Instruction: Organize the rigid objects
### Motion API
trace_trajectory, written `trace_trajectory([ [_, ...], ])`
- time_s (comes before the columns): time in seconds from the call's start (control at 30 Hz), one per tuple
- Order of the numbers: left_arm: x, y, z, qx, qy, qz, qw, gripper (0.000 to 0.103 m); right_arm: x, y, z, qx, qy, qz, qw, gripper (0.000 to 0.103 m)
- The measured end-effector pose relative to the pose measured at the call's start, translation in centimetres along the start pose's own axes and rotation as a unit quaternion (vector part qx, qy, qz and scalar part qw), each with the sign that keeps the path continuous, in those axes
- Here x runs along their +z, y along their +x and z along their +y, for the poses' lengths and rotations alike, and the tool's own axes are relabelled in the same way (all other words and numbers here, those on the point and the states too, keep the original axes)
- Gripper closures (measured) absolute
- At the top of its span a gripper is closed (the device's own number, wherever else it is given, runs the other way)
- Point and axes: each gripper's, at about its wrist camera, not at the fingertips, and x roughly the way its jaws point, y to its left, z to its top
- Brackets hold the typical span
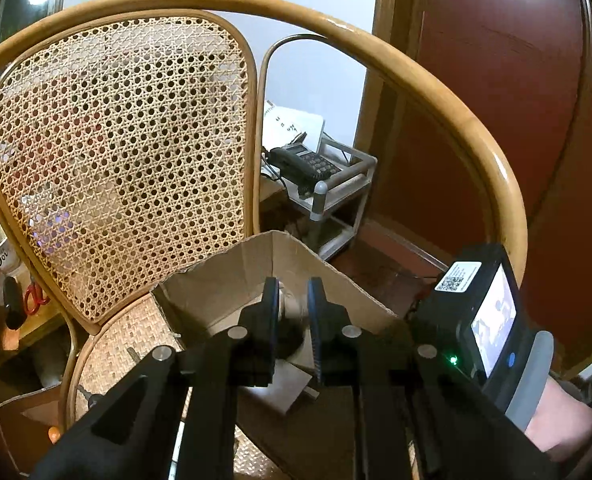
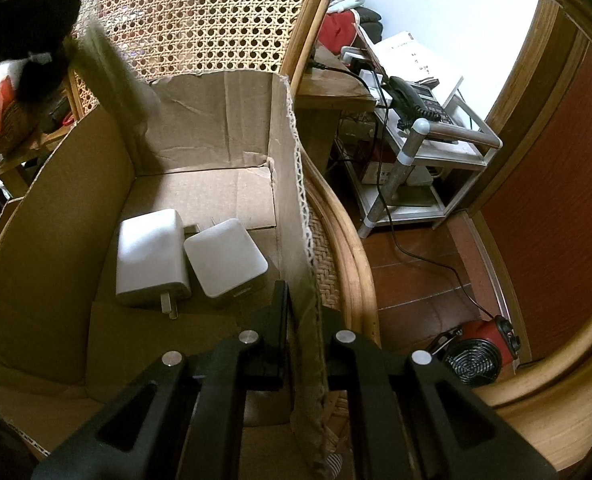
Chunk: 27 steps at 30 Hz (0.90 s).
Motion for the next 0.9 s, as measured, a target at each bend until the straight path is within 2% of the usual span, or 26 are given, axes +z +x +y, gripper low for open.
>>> trace_trajectory([
  [0.23, -0.6, 0.8, -0.1, 0.002, 0.005, 0.017, 0.9999, 0.084, 0.0, 0.0, 0.0, 0.0, 0.0, 0.0, 1.0, 0.094],
  [0.3, -0.8, 1.2, 0.0, 0.005, 0.004, 0.018, 0.9998, 0.077, 0.0, 0.0, 0.0, 0.0, 0.0, 0.0, 1.0, 0.094],
  [0.4, -0.9, 0.6, 1.1, 0.013, 0.001, 0.01, 0.9999, 0.059, 0.0, 0.0, 0.0, 0.0, 0.0, 0.0, 1.0, 0.094],
  [0.47, -0.7, -0.2, 2.1, 0.027, -0.005, 0.002, 0.9996, 0.036, 0.0, 0.0, 0.0, 0.0, 0.0, 0.0, 1.0, 0.093],
  [0.67, -1.2, -1.1, 7.6, 0.065, -0.032, 0.009, 0.9973, 0.033, 0.0, 0.0, 0.0, 0.0, 0.0, 0.0, 1.0, 0.094],
  [0.9, -3.3, 0.4, 13.4, 0.092, -0.057, 0.059, 0.9923, 0.033, -0.1, 0.0, -0.1, 0.0, 0.0, 0.0, 1.0, 0.094],
])
